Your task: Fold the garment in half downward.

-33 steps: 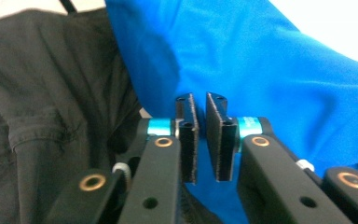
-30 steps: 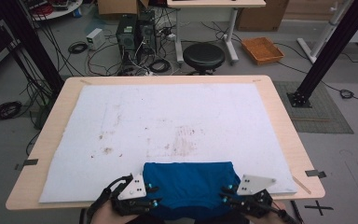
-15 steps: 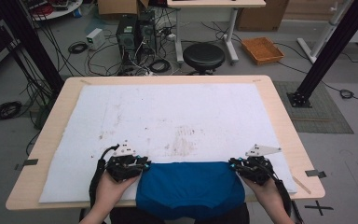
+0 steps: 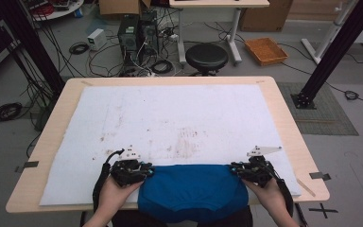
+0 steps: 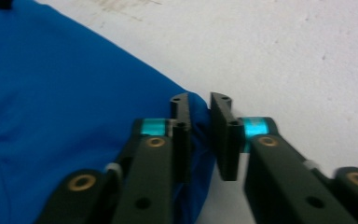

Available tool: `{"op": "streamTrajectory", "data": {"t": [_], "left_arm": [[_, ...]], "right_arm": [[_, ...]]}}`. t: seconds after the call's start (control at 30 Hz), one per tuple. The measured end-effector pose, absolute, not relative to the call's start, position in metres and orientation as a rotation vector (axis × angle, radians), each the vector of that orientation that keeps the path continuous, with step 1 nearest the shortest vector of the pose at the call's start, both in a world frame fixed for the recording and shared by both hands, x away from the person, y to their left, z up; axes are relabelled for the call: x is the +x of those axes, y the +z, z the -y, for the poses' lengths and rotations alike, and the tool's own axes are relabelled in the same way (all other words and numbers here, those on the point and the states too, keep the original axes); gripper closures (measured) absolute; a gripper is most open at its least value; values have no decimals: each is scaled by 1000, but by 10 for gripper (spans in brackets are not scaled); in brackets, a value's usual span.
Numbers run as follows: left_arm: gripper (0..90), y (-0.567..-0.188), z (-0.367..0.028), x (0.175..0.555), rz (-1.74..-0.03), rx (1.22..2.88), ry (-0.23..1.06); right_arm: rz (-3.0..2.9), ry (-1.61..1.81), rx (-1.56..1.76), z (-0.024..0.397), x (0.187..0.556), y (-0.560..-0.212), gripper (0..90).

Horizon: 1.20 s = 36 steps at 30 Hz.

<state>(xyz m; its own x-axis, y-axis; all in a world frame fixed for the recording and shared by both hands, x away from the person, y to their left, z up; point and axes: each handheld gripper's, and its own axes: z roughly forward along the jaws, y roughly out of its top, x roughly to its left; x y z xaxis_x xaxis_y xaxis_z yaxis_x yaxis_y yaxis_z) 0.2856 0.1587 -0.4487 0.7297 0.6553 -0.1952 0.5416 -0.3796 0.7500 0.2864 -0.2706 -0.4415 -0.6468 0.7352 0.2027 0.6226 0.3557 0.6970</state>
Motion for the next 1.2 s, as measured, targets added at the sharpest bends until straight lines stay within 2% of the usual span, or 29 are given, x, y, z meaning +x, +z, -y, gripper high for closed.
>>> {"op": "streamTrajectory", "data": {"t": [0.27,0.43,0.63,0.9,1.2], "left_arm": [[832,-433,-162,303,-881,2080,232],[832,-415,-165,334,-849,2101,315],[831,-404,-169,378,-864,2097,347],[830,-408,-167,431,-874,2149,342],[830,-420,-164,456,-874,2169,393]], "right_arm": [[-2411,1192,1177,268,303,-430,850],[-2365,1193,1156,261,334,-417,850],[-2314,1164,1177,254,379,-406,849],[-2326,1088,1187,247,424,-408,849],[-2324,1051,1206,246,451,-415,849]]}}
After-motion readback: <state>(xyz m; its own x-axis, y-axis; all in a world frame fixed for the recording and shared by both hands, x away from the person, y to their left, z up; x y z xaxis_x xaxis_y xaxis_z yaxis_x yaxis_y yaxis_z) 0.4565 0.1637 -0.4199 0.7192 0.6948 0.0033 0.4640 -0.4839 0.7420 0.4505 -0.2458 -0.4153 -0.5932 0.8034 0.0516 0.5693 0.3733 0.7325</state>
